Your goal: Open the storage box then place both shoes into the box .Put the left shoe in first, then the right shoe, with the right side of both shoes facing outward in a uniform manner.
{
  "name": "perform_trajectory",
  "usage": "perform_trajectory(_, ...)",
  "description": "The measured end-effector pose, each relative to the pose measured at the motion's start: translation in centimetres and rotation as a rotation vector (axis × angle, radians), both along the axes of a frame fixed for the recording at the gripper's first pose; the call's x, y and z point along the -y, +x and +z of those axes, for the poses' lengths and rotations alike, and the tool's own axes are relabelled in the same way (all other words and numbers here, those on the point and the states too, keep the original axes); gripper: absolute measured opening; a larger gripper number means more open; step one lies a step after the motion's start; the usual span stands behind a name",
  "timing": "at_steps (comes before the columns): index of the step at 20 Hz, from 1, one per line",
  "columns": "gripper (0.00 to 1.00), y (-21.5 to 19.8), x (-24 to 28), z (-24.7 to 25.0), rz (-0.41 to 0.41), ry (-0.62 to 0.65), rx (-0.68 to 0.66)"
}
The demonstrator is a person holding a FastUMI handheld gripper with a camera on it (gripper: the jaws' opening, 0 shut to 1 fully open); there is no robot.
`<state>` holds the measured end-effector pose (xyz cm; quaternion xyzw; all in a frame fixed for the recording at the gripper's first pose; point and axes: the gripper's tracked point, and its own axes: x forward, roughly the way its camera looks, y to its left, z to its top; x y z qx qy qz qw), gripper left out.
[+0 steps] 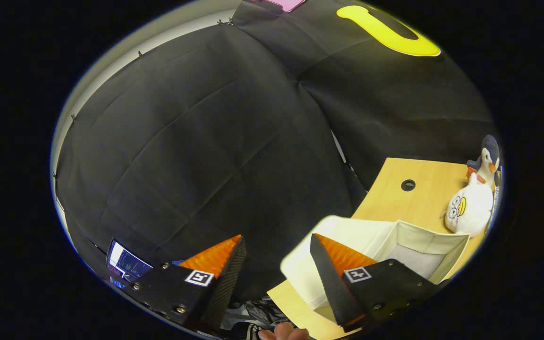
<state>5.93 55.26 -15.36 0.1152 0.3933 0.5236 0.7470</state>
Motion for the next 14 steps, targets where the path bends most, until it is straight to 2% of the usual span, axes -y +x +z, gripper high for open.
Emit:
perform_trajectory(2,0.97,0.3,1.4,-0.3,-0.018,-0.009,-0.012)
perform_trajectory(14,0.97,5.7,18.3,-1.5,-0.271,-0.088,0.020)
